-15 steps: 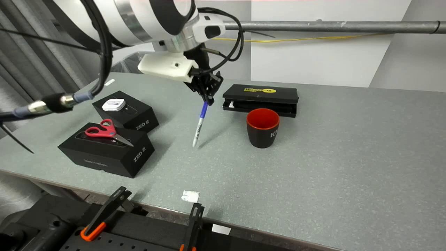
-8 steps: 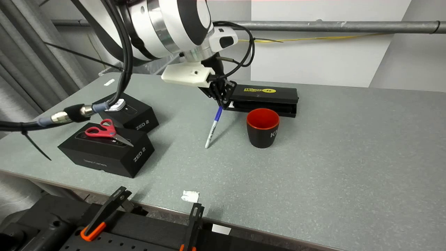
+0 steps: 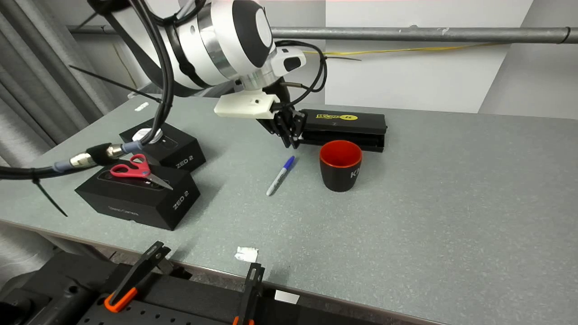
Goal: Remove the pen from the mug and put it on the table
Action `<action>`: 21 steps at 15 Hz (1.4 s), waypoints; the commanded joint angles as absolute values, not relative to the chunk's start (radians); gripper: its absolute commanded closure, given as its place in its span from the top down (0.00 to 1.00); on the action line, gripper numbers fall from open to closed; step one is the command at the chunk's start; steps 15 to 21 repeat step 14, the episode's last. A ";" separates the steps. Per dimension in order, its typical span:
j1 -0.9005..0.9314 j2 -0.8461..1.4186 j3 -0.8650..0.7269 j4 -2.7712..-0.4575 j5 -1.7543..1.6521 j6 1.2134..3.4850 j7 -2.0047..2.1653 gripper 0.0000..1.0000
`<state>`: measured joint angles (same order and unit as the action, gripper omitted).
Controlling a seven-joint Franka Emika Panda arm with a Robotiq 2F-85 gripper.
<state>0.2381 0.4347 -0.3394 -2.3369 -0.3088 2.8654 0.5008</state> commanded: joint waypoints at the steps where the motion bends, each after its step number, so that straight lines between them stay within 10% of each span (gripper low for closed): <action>1: 0.249 0.390 -0.349 -2.354 -0.301 2.853 0.480 0.55; 7: 0.219 0.330 -0.329 -2.368 -0.284 2.845 0.457 0.99; 21: 0.195 0.332 -0.307 -2.356 -0.290 2.829 0.446 1.00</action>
